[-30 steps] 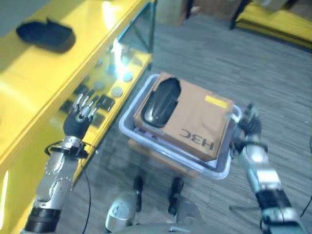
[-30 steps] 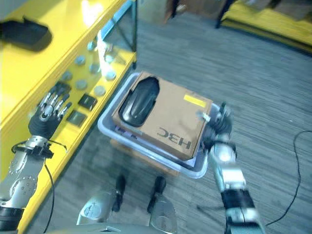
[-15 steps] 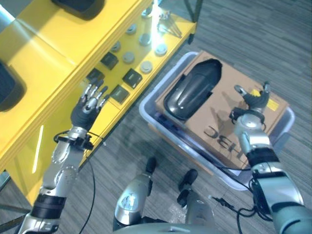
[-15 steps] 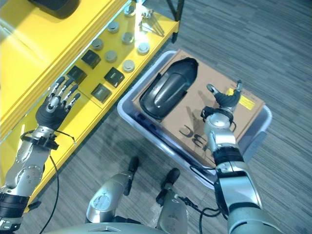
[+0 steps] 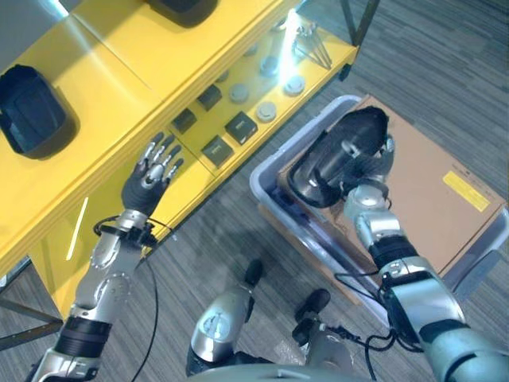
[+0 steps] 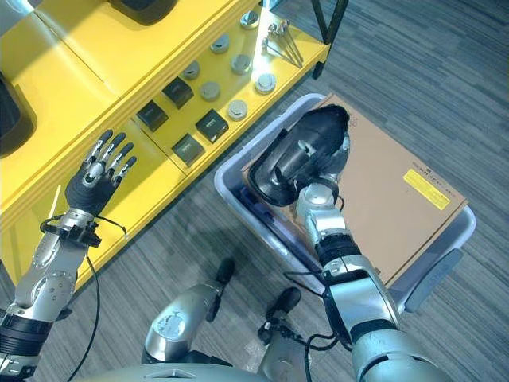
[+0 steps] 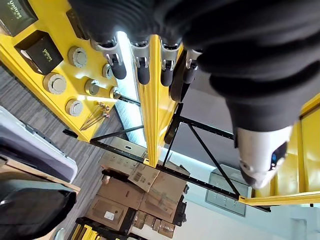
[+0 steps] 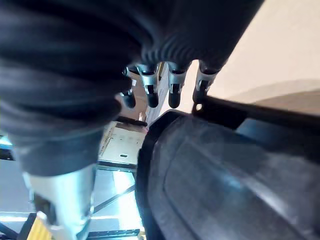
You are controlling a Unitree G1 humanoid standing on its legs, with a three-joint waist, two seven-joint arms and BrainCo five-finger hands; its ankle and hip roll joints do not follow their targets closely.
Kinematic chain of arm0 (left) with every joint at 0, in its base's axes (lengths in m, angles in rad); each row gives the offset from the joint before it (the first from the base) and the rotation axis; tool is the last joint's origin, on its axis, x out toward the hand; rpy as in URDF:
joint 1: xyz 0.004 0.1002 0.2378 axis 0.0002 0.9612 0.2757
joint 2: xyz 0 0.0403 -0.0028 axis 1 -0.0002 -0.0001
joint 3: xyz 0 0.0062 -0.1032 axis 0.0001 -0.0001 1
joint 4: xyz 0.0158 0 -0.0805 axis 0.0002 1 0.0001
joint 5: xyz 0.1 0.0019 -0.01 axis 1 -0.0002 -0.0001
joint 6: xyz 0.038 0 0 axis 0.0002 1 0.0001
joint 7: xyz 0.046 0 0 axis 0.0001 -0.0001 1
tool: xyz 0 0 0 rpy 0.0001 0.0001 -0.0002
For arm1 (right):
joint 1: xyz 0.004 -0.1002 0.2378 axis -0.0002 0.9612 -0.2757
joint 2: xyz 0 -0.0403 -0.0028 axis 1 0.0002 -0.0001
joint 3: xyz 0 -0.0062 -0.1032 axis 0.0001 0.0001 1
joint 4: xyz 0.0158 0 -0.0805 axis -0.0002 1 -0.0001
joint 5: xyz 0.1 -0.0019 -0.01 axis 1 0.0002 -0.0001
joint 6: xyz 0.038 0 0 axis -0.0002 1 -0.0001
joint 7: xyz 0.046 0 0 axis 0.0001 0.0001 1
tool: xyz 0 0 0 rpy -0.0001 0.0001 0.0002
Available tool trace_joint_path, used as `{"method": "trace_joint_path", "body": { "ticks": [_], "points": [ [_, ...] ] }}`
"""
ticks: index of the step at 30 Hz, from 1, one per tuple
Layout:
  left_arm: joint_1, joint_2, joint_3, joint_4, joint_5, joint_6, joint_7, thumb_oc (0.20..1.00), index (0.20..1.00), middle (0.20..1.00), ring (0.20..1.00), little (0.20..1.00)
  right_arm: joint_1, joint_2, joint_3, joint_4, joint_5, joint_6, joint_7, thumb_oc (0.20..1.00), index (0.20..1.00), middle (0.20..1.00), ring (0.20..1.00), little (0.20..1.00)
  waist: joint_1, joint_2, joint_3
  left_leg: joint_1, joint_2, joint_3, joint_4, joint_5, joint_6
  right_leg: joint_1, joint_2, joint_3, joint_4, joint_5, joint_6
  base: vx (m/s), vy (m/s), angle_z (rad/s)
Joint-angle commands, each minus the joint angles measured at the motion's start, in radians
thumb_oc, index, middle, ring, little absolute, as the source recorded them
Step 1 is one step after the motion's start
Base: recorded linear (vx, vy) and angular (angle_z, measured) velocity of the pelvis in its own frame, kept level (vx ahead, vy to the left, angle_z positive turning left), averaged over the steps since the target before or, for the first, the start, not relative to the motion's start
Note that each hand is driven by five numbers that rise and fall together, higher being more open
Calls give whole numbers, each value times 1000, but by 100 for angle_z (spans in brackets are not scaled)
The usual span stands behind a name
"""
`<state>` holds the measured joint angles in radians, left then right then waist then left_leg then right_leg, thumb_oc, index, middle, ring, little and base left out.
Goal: Move parts from the plastic box to the shelf.
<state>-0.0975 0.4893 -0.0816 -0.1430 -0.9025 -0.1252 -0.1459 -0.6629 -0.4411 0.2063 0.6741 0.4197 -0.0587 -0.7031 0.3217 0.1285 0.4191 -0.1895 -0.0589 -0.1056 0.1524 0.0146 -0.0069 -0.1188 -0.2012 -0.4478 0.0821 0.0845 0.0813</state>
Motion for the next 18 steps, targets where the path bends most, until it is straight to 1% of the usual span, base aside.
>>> {"method": "trace_joint_path", "body": {
  "ticks": [1, 4, 7, 10, 13, 18],
  "points": [
    [31, 0, 5, -60, -31, -65, -27, 1000, 1000, 1000, 1000, 1000, 25, -40, 39, -96, -76, -27, -27, 1000, 1000, 1000, 1000, 1000, -4, -20, -35, -87, 30, 44, 28, -4, -27, 45, -41, 34, -7, -47, 69, 0, 0, 0],
    [43, 6, 7, -66, -32, -70, -37, 1000, 1000, 1000, 1000, 1000, 46, -72, 20, -105, -124, -27, -47, 1000, 1000, 1000, 1000, 1000, -12, -27, -35, -88, 32, 48, 24, -2, -26, 46, -40, 35, -13, -43, 71, 0, 0, 0],
    [49, 14, 7, -67, -38, -73, -34, 1000, 1000, 1000, 1000, 1000, 48, -94, 11, -116, -136, -11, -39, 1000, 1000, 1000, 1000, 1000, -14, -29, -34, -88, 31, 50, 26, -3, -27, 45, -40, 37, -13, -41, 73, 0, 0, 0],
    [55, 11, 9, -70, -37, -72, -31, 1000, 1000, 1000, 1000, 1000, 55, -94, 15, -130, -113, 6, -26, 1000, 1000, 1000, 1000, 1000, -14, -30, -35, -81, 31, 52, 23, -4, -27, 51, -41, 38, -17, -40, 73, 0, 0, 0],
    [53, 7, 9, -73, -31, -68, -25, 1000, 1000, 1000, 1000, 1000, 59, -86, 17, -122, -104, 2, -15, 1000, 1000, 1000, 1000, 1000, -13, -28, -34, -80, 30, 51, 20, -3, -27, 52, -42, 37, -19, -39, 73, 0, 0, 0],
    [49, 3, 1, -56, -26, -78, -36, 1000, 1000, 1000, 1000, 1000, 49, -62, 32, -108, -92, 3, 8, 1000, 1000, 1000, 1000, 1000, -8, -19, -24, -78, 27, 48, 19, -2, -27, 57, -48, 29, -20, -36, 75, -9, 30, 2]
  ]
}}
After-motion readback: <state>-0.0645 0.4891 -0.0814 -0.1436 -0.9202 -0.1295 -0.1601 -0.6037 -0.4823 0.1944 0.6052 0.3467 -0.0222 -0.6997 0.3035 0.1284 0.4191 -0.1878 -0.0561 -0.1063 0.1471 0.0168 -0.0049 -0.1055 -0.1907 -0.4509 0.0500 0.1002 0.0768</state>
